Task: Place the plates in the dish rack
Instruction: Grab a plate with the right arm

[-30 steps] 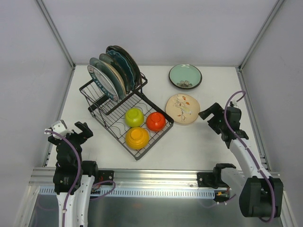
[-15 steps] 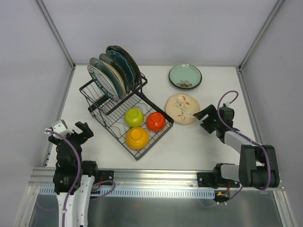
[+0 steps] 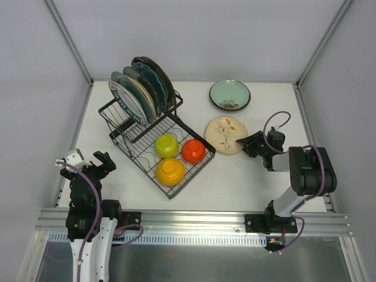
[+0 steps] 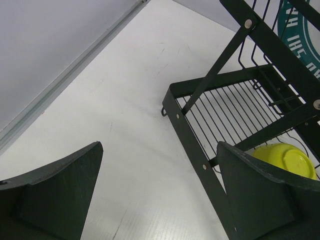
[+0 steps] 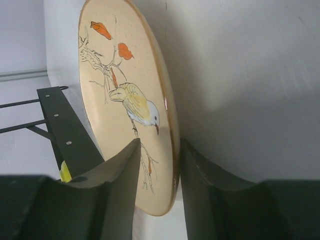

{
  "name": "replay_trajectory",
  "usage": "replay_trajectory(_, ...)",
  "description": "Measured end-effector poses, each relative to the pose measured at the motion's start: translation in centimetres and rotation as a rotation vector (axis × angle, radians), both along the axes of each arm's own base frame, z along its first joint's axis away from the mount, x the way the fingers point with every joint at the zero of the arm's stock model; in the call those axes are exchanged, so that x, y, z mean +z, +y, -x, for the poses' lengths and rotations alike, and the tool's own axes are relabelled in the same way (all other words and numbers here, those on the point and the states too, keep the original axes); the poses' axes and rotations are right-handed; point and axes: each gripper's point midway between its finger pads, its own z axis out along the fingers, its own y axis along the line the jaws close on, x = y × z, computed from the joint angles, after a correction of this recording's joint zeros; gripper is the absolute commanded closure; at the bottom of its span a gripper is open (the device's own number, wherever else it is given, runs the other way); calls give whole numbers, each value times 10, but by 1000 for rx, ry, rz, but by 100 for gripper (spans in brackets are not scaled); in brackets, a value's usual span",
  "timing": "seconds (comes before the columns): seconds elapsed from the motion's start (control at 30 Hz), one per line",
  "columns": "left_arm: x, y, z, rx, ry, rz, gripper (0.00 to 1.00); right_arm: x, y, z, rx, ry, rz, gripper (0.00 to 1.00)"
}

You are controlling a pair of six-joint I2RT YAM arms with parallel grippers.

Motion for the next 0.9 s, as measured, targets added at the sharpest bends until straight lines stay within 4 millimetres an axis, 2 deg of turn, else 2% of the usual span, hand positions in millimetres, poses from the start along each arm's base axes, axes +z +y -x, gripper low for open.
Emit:
replay_trajectory(0.07, 0, 0, 0, 0, 0, 0, 2, -2, 1, -2, 0, 1, -9, 75)
replay_trajectory(0.1, 0, 0, 0, 0, 0, 0, 2, -4, 1, -2, -2, 8, -10, 85)
replay_trajectory(0.2, 0, 0, 0, -1, 0, 0, 2, -8, 1, -1, -7, 28, -11, 99)
replay_trajectory(0.4, 0, -1, 0, -3, 1, 0, 2, -6, 1, -3, 1, 28, 13, 100)
replay_trajectory(0.53, 0, -1, 0, -4, 1, 0, 1, 5, -5, 3, -2, 30, 64, 99)
replay_trajectory(0.67, 0, -1, 0, -7, 1, 0, 2, 21, -19, 15, -17, 37, 171, 99)
replay_trajectory(0.9, 0, -1, 0, -8, 1, -1, 1, 61, -53, 39, -40, 44, 411, 99)
